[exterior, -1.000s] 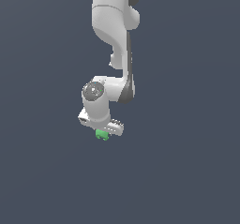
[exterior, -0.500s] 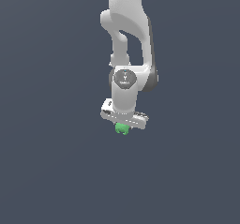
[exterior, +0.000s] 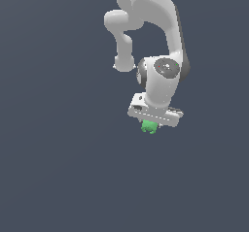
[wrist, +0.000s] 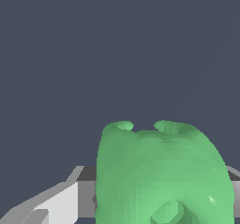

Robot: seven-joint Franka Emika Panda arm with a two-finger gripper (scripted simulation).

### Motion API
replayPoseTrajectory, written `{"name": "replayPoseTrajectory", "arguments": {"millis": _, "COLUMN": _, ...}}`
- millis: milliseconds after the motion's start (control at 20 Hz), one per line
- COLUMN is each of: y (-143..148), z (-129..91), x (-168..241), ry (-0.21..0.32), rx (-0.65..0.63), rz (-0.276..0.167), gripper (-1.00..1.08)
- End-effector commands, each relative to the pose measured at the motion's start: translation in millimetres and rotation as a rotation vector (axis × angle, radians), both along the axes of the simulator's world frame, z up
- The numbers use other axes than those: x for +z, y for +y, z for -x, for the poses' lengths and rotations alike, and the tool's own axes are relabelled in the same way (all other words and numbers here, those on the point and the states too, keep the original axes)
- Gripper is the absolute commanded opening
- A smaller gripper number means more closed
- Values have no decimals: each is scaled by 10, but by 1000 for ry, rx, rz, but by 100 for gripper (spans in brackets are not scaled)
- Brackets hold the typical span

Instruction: Pick up the object and move it to a goal position.

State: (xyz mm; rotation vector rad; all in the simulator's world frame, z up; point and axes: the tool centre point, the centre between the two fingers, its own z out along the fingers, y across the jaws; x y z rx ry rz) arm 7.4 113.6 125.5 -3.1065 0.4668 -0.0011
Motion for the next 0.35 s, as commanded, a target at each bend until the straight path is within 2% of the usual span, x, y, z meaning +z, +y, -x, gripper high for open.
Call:
{"name": "replayPoseTrajectory", "arguments": {"millis": 0, "y": 141, "z": 13, "x": 58, "ry": 0, "rx": -2, "rz": 1, "gripper": -100}}
{"name": "replayPoseTrajectory", "arguments": {"millis": 300, "y": 275, "z": 9, "x": 109, "ry": 0, "rx": -2, "rz": 1, "gripper": -100}}
